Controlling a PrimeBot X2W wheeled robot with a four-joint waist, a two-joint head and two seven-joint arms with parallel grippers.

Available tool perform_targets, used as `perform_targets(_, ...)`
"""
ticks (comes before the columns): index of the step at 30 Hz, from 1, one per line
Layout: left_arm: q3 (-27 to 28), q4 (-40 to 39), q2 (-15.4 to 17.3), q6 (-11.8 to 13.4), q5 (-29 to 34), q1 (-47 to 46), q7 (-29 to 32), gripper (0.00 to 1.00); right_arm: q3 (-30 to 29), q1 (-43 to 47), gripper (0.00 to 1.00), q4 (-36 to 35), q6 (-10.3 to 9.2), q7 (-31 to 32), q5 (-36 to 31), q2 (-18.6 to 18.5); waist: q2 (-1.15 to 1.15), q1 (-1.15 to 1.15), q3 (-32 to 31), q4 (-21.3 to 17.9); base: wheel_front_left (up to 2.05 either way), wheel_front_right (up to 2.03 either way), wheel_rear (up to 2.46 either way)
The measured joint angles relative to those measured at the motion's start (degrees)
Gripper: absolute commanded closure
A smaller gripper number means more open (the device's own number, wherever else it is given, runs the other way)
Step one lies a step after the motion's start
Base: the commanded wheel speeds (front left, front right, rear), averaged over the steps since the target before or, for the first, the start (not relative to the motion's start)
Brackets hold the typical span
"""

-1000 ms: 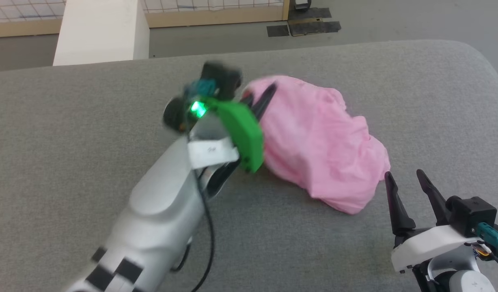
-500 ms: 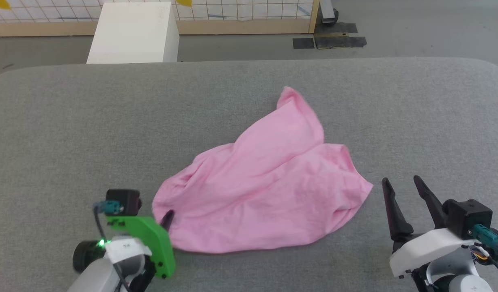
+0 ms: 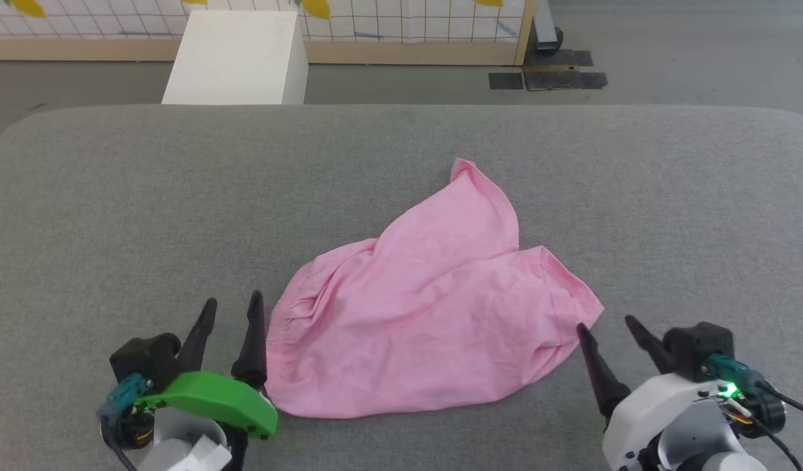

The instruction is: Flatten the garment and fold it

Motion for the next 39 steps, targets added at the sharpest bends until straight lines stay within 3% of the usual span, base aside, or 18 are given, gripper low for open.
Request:
perform_targets(7,7.2,-2.6,-6.5,-2.0,9.2,-0.4,-2.9,0.0,1.3,-2.0,0.0,0.1,0.0,13.2,0.9,0.0,0.0,0.0,1.9,1.4,0.0,0.0,0.0)
perform_targets(12,12.1,-3.7,-11.9,-6.0,15.2,-0.4,-3.0,0.0,1.2,-6.8,0.0,1.6,0.0,18.8,1.3,0.0,0.0,0.0,3.3,2.3,0.0,0.0,0.0)
perform_targets(18,16.0,-3.1,-15.0,-10.0,19.1,-0.4,-3.0,0.0,1.3,-10.1,0.0,4.7,0.0,23.0,1.5,0.0,0.0,0.0,4.2,3.2,0.0,0.0,0.0)
perform_targets(19,16.5,-2.9,-15.2,-10.5,19.7,-0.4,-3.0,0.0,1.3,-10.3,0.06,5.0,0.0,23.4,1.5,0.0,0.0,0.0,4.3,3.3,0.0,0.0,0.0)
perform_targets(21,17.3,-2.5,-15.8,-11.2,20.7,-0.4,-3.0,0.0,1.4,-10.7,0.62,5.4,0.0,23.5,1.6,0.0,0.0,0.0,4.5,3.4,0.0,0.0,0.0)
perform_targets(22,17.7,-2.3,-16.1,-11.7,21.0,-0.4,-3.0,0.0,1.6,-11.0,0.77,5.4,0.0,23.5,1.6,0.0,0.0,0.0,4.5,3.4,0.0,0.0,0.0)
perform_targets(23,17.9,-2.2,-16.2,-12.0,21.2,-0.4,-3.0,0.0,1.8,-11.2,1.0,5.4,0.0,23.3,1.6,0.0,0.0,0.0,4.5,3.5,0.0,0.0,0.0)
perform_targets(32,20.3,-0.5,-16.7,-13.6,22.0,-0.3,-3.0,0.0,1.8,-7.5,1.0,0.1,0.0,18.8,3.7,0.1,0.0,0.0,2.5,3.0,0.0,0.0,0.0)
perform_targets(39,20.7,0.0,-16.8,-13.6,22.0,0.5,-3.0,0.0,-6.3,5.3,1.0,-8.2,0.0,22.9,1.3,0.1,0.0,0.0,0.2,1.9,0.0,0.0,0.0)
